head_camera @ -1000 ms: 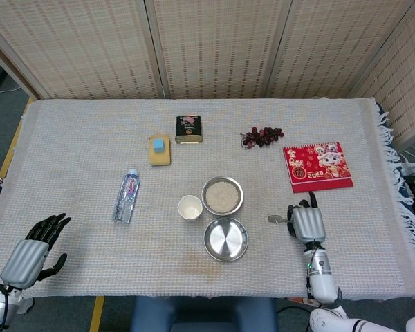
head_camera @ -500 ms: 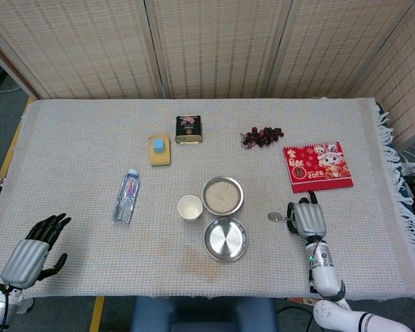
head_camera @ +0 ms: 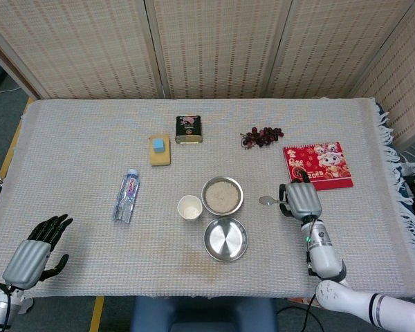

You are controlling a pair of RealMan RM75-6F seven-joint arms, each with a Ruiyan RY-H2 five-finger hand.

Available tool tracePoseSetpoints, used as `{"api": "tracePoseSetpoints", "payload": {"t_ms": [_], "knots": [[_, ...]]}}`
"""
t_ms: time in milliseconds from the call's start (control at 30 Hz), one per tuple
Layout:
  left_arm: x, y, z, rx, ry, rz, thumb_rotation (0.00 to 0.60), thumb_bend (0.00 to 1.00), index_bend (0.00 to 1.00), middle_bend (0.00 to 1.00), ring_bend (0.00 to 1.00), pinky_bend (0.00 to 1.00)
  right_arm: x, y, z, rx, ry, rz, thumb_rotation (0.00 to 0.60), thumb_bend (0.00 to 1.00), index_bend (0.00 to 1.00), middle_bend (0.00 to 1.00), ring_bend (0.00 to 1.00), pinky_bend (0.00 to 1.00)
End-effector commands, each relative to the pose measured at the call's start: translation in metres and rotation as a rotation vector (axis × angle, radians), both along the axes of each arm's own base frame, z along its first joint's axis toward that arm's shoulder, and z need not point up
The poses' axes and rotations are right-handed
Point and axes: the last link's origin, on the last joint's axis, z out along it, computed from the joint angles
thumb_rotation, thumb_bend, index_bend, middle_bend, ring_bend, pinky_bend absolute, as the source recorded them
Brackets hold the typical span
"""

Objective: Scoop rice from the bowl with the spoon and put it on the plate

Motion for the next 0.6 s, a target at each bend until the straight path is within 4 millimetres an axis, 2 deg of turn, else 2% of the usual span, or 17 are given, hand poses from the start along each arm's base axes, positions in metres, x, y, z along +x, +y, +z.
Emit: {"api": "tracePoseSetpoints", "payload": {"t_ms": [33,167,300,433,600], "knots": [[0.000,0.000,0.001,0.002,0.000,0.001,0.600,0.41,0.00,0.00,0.00,0.12,0.033,-0.020,0.000,0.033,0.060,0.053,0.600,0.32,0.90,0.59,0.26,0.06],[-0.001,0.000,0.001,0.002,-0.001,0.002,0.600,0.41,0.00,0.00,0.00,0.12,0.063,-0.035,-0.011,0.047,0.129,0.092,0.600,0.32,0.90,0.59,0.26,0.06],[-0.001,0.000,0.002,-0.001,-0.002,0.001,0.600,0.41,0.00,0.00,0.00,0.12,0.084,-0.043,-0.026,0.055,0.179,0.115,0.600,0.32,0.90,0.59,0.26,0.06],[-0.003,0.002,0.003,-0.004,-0.009,0.011,0.600,0.42,0.00,0.00,0.00,0.12,0.098,-0.046,-0.044,0.059,0.221,0.136,0.600,0.32,0.90,0.59,0.26,0.06],[-0.003,0.001,0.004,-0.006,-0.010,0.010,0.600,0.42,0.00,0.00,0.00,0.12,0.105,-0.047,-0.061,0.071,0.262,0.146,0.600,0.32,0.90,0.59,0.26,0.06]]}}
